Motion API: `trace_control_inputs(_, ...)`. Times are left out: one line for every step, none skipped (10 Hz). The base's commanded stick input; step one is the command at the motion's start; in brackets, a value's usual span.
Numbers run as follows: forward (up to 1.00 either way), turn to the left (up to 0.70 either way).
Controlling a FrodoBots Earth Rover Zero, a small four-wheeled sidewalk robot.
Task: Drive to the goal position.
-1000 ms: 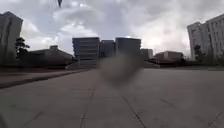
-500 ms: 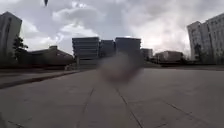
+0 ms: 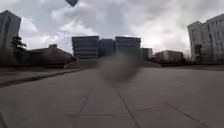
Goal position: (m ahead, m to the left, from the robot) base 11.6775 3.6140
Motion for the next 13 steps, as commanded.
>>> trace_control_inputs(0.7,0.0)
trace_control_inputs(0.7,0.0)
trace_control_inputs(0.7,0.0)
trace_control_inputs(0.7,0.0)
trace_control_inputs(0.7,0.0)
trace_control_inputs(0.7,0.0)
trace_control_inputs(0.7,0.0)
trace_control_inputs(0.7,0.0)
trace_control_inputs(0.7,0.02)
trace_control_inputs(0.7,0.11)
trace_control_inputs(0.7,0.28)
trace_control_inputs(0.7,0.31)
trace_control_inputs(0.7,0.34)
